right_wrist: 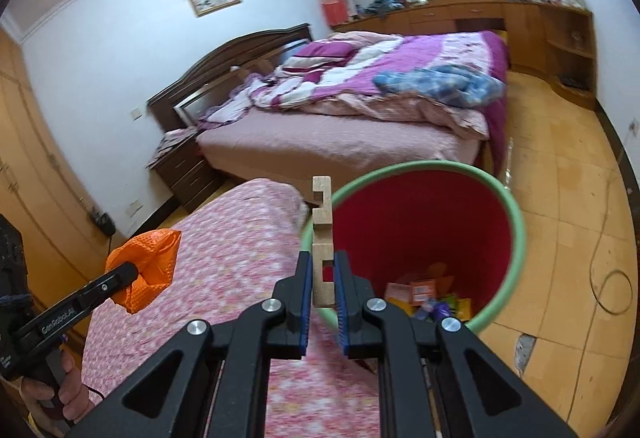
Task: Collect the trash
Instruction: 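Carry both items over the red bucket and open both tools to drop them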
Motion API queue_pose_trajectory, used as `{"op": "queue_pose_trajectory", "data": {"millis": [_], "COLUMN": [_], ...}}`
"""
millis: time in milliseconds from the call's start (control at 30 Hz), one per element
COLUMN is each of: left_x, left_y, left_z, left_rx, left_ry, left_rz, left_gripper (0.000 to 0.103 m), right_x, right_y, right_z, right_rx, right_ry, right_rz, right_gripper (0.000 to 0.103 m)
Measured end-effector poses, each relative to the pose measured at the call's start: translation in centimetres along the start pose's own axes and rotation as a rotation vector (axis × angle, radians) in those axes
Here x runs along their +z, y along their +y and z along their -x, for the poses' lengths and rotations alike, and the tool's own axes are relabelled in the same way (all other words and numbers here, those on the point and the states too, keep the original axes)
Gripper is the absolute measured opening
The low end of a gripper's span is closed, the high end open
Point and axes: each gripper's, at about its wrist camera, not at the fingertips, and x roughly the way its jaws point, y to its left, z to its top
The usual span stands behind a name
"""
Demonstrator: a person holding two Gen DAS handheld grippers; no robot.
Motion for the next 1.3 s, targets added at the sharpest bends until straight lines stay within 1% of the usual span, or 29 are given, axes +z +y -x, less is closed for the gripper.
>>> {"op": "queue_pose_trajectory", "data": {"millis": [167,300,433,533,600,633,667,767,833,967,1000,1067,1100,1167,1233,1300], "left_x": [-0.1,-0.2,0.0,-0.2,-0.3,-0.5,-0.5,-0.5,-0.5,-0.3,-0.3,-0.4,-0.5,-0.7,-0.8,-1.0], "left_y": [-3.6,-5.7,-7.0,-7.7,-8.0,-8.2,-8.4,-8.4,-8.5,-8.4,-8.2,-7.6,-7.2,-6.6,-5.9,-5.1], "left_z": [-3.0,-5.5,-7.6,-8.7,-9.0,-9.2,-9.3,-9.4,-9.4,-9.0,-8.6,-7.9,-7.4,-6.6,-5.7,-4.9], "left_rx": [-0.059,-0.081,-0.097,-0.094,-0.1,-0.106,-0.11,-0.132,-0.13,-0.116,-0.114,-0.109,-0.101,-0.084,-0.065,-0.041], "left_ry": [0.037,0.055,0.078,0.074,0.072,0.071,0.072,0.073,0.071,0.07,0.073,0.069,0.062,0.055,0.051,0.045], "left_rz": [-0.065,-0.111,-0.128,-0.154,-0.163,-0.164,-0.165,-0.157,-0.158,-0.152,-0.147,-0.133,-0.123,-0.112,-0.099,-0.081], "left_gripper": [0.017,0.017,0.017,0.017,0.017,0.02,0.028,0.04,0.045,0.048,0.05,0.058,0.059,0.06,0.06,0.06], "right_x": [-0.2,-0.5,-0.5,-0.5,-0.5,-0.4,-0.5,-0.5,-0.5,-0.5,-0.6,-0.8,-0.9,-1.0,-1.2,-1.4], "right_y": [-3.8,-6.4,-8.0,-8.6,-8.8,-8.8,-8.9,-9.0,-8.9,-8.5,-8.3,-7.8,-7.5,-6.9,-6.0,-5.3], "right_z": [-0.9,-1.6,-2.3,-2.6,-2.9,-2.9,-2.9,-2.9,-2.9,-2.5,-2.4,-2.0,-1.8,-1.5,-1.1,-0.8], "right_rx": [-0.04,-0.056,-0.068,-0.079,-0.085,-0.087,-0.088,-0.086,-0.083,-0.077,-0.074,-0.066,-0.06,-0.052,-0.039,-0.028], "right_ry": [0.015,0.032,0.042,0.043,0.042,0.042,0.041,0.041,0.039,0.031,0.03,0.03,0.027,0.024,0.02,0.016], "right_rz": [-0.07,-0.12,-0.144,-0.145,-0.144,-0.144,-0.144,-0.147,-0.146,-0.135,-0.131,-0.129,-0.127,-0.122,-0.11,-0.097], "right_gripper": [0.013,0.013,0.013,0.016,0.016,0.016,0.016,0.02,0.021,0.024,0.025,0.029,0.033,0.036,0.043,0.047]}}
